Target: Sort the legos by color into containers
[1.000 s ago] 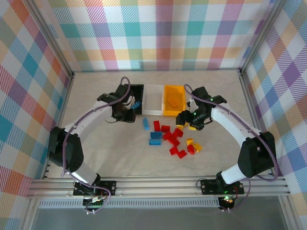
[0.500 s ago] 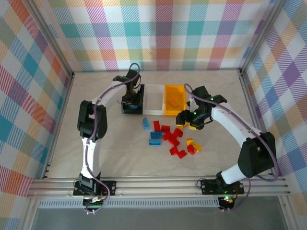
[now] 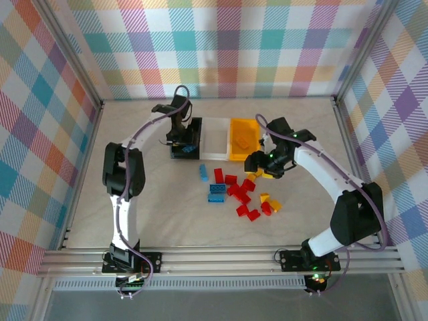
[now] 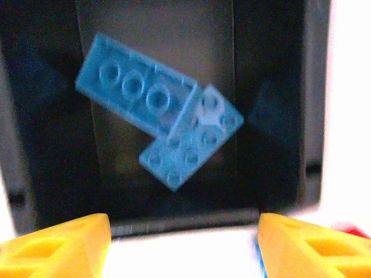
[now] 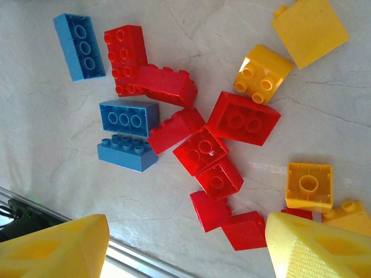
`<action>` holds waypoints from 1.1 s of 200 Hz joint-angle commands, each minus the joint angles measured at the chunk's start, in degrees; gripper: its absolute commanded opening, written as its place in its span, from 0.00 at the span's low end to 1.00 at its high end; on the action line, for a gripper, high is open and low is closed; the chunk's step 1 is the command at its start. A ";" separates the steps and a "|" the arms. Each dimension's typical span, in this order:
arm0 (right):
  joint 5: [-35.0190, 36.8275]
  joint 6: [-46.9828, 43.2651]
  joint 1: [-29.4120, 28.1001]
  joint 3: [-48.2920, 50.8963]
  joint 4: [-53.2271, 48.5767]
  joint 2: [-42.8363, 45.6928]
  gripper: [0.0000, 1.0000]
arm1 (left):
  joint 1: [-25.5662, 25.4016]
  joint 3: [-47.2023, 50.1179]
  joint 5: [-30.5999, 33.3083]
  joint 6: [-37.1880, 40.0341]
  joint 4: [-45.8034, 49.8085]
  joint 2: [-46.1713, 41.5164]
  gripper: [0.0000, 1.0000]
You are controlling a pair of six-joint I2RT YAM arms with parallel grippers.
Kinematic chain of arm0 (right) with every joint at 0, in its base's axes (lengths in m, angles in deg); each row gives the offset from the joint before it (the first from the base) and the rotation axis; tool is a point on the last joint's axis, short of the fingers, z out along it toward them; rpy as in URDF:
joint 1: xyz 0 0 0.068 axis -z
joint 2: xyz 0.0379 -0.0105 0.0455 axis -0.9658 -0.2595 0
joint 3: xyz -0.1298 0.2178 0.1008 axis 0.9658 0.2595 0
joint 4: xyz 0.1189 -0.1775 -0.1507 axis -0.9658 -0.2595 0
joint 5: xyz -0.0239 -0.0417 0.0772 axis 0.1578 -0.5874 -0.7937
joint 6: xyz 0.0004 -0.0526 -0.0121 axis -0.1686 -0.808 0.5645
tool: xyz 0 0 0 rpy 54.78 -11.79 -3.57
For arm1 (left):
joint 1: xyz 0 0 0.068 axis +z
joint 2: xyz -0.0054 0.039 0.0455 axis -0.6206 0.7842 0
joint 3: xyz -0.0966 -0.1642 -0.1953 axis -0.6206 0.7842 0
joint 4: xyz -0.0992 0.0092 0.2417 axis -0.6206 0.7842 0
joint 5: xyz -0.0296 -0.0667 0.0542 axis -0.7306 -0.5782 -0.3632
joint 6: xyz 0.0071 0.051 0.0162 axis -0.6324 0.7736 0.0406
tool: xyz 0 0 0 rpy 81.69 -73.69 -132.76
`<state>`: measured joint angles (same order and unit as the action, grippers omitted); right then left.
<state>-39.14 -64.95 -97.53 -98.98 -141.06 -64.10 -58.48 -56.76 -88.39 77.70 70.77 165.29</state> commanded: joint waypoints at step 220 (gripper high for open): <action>-1.87 0.75 -0.86 4.70 0.92 3.31 0.72 | -15.81 24.19 3.75 -22.72 -15.64 -7.67 0.65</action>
<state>-40.56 -63.59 -97.92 -95.17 -138.64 -62.22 -73.58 -30.82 -86.31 56.84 56.85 156.02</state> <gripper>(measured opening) 0.718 0.652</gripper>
